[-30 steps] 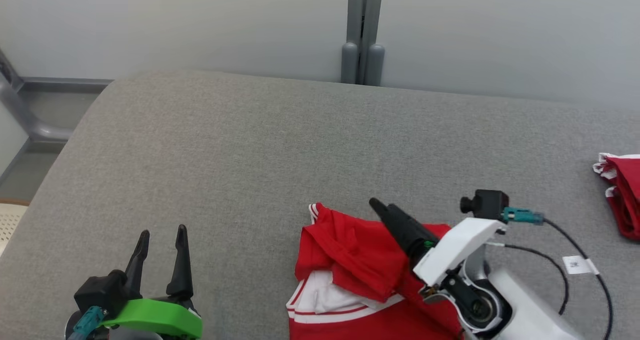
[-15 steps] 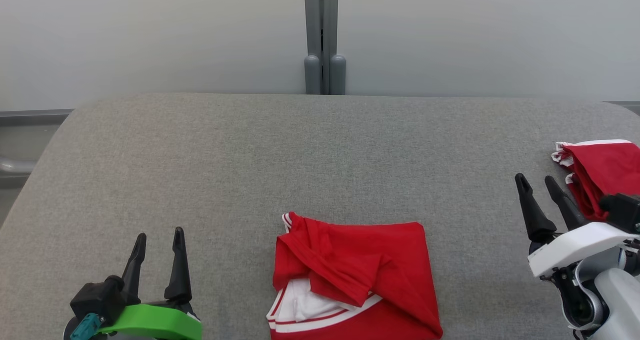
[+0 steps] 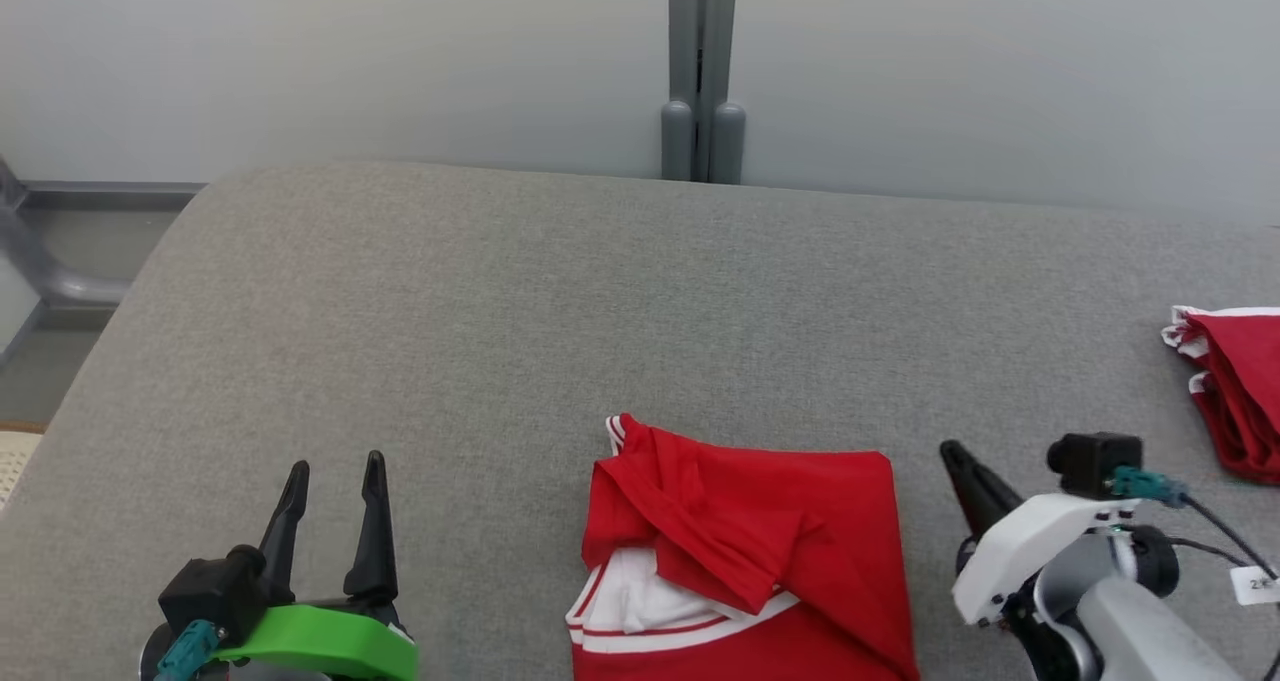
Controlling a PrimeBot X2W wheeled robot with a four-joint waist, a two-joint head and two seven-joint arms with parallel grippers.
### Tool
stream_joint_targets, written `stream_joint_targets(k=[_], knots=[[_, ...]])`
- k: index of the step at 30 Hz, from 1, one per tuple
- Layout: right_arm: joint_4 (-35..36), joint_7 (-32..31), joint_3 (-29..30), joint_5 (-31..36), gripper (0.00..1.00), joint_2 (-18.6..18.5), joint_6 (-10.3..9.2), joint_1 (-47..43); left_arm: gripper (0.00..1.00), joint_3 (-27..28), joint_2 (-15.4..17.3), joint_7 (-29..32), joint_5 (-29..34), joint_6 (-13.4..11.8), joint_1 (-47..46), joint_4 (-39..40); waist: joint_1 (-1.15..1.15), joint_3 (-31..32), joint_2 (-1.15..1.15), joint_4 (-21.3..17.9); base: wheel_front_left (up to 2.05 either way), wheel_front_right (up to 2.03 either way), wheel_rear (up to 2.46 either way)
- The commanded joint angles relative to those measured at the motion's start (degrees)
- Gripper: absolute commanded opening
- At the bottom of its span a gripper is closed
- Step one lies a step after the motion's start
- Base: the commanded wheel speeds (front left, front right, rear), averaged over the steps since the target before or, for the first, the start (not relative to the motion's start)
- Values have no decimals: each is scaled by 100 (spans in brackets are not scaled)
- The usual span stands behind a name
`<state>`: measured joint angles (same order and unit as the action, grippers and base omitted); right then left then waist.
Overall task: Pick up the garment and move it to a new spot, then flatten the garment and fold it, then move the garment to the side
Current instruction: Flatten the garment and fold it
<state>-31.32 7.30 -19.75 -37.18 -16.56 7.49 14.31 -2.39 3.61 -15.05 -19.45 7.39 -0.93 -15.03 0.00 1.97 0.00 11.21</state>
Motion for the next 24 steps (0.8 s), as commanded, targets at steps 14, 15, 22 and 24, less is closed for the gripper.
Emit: stream_joint_targets(k=[14, 15, 22, 24], knots=[[-459, -461, -1622, -842, 0, 759, 0, 29, 100, 3, 157, -14, 19, 14, -118, -73, 0, -92, 0, 625, 0, 0, 0], [-364, -485, -1803, -896, 0, 786, 0, -23, 100, 19, 159, -14, 19, 14, -106, -74, 0, -90, 0, 615, 0, 0, 0], [183, -444, -2829, -1078, 0, 761, 0, -52, 100, 77, 116, -14, 48, 13, -86, -41, 0, -84, 0, 412, 0, 0, 0], [393, -276, -2996, -1163, 0, 689, 0, 19, 100, 103, 106, -14, 53, 13, -74, -17, 0, -81, 0, 318, 0, 0, 0]])
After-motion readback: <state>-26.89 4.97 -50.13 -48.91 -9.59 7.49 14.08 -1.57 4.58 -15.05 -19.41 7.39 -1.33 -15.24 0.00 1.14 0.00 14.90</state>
